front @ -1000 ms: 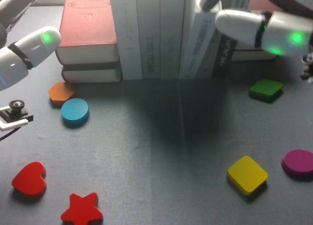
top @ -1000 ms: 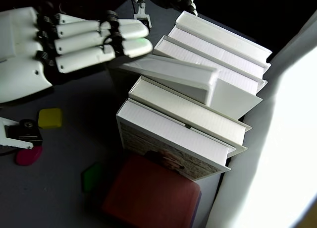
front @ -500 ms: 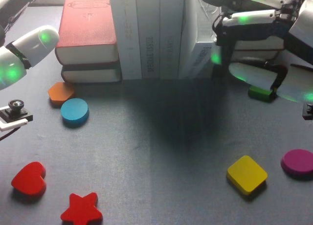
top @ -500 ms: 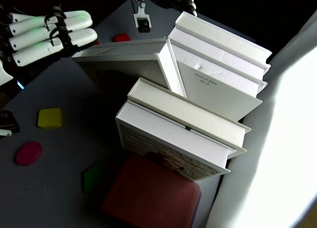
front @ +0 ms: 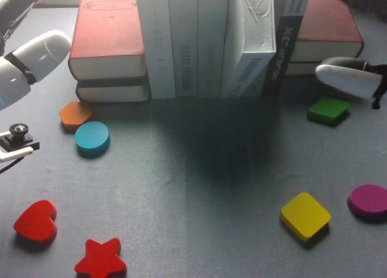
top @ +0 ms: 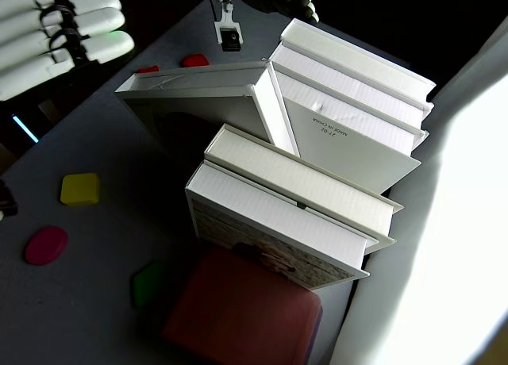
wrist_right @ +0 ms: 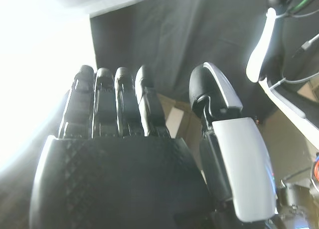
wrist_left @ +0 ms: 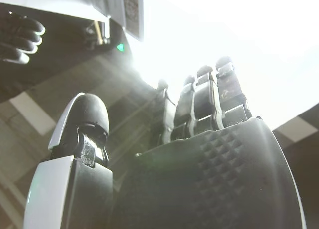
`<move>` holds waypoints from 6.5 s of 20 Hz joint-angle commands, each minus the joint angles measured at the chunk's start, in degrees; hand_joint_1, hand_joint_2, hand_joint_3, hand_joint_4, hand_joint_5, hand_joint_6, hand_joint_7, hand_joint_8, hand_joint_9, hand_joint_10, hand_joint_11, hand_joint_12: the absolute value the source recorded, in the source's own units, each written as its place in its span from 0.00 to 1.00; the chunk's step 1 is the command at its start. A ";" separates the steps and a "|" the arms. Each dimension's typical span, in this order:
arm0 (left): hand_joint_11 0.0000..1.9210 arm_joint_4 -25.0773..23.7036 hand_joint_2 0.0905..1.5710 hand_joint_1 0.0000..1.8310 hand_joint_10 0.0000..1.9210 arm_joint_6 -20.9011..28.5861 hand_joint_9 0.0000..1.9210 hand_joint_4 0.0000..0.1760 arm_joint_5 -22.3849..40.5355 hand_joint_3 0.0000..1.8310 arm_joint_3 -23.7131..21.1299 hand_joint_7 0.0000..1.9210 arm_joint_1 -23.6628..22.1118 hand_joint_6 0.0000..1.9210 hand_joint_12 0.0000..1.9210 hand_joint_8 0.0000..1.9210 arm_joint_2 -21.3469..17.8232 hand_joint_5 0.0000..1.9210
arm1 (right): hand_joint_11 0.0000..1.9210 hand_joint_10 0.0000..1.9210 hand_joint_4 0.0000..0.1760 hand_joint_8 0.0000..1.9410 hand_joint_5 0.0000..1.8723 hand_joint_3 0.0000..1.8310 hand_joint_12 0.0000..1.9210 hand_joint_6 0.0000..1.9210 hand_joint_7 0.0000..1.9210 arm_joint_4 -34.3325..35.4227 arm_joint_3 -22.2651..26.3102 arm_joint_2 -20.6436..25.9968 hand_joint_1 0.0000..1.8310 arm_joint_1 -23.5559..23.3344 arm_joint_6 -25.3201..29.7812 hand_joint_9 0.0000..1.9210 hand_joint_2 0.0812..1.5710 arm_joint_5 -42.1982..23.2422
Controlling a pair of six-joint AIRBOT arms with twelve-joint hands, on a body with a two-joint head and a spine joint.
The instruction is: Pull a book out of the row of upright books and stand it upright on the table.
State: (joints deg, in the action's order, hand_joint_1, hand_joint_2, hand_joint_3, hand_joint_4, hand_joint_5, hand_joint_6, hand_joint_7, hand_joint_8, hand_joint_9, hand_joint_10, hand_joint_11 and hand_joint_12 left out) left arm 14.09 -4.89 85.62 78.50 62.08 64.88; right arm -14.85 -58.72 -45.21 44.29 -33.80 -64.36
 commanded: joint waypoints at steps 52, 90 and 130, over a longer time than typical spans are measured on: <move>0.00 2.29 0.87 0.19 0.00 0.47 0.00 0.24 7.46 0.00 0.17 0.00 1.29 0.00 0.07 0.00 0.61 0.08 | 0.29 0.84 0.00 0.84 0.38 0.00 0.94 0.66 0.38 -87.99 3.25 -5.99 0.64 -41.74 44.06 0.37 0.80 25.52; 0.00 4.10 0.87 0.17 0.00 0.39 0.01 0.32 7.76 0.00 1.13 0.02 1.51 0.00 0.31 0.00 1.75 0.10 | 0.29 0.84 0.00 0.83 0.38 0.00 0.94 0.66 0.39 -82.93 -16.36 -18.97 0.64 -40.80 66.48 0.37 0.80 17.32; 0.00 5.81 0.88 0.22 0.00 0.38 0.00 0.20 12.02 0.00 -0.43 0.00 2.60 0.00 0.17 0.00 0.93 0.01 | 0.00 0.00 0.00 0.00 0.00 0.01 0.00 0.00 0.00 12.34 -8.88 -0.09 0.08 3.69 15.95 0.00 0.87 -10.42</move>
State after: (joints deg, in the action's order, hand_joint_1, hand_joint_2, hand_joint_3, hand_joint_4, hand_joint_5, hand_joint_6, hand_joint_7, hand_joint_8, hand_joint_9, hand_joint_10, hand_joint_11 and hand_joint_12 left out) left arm 19.20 -4.86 90.24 78.13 64.99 66.17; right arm -3.81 -67.24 -45.39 50.04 -18.41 -66.28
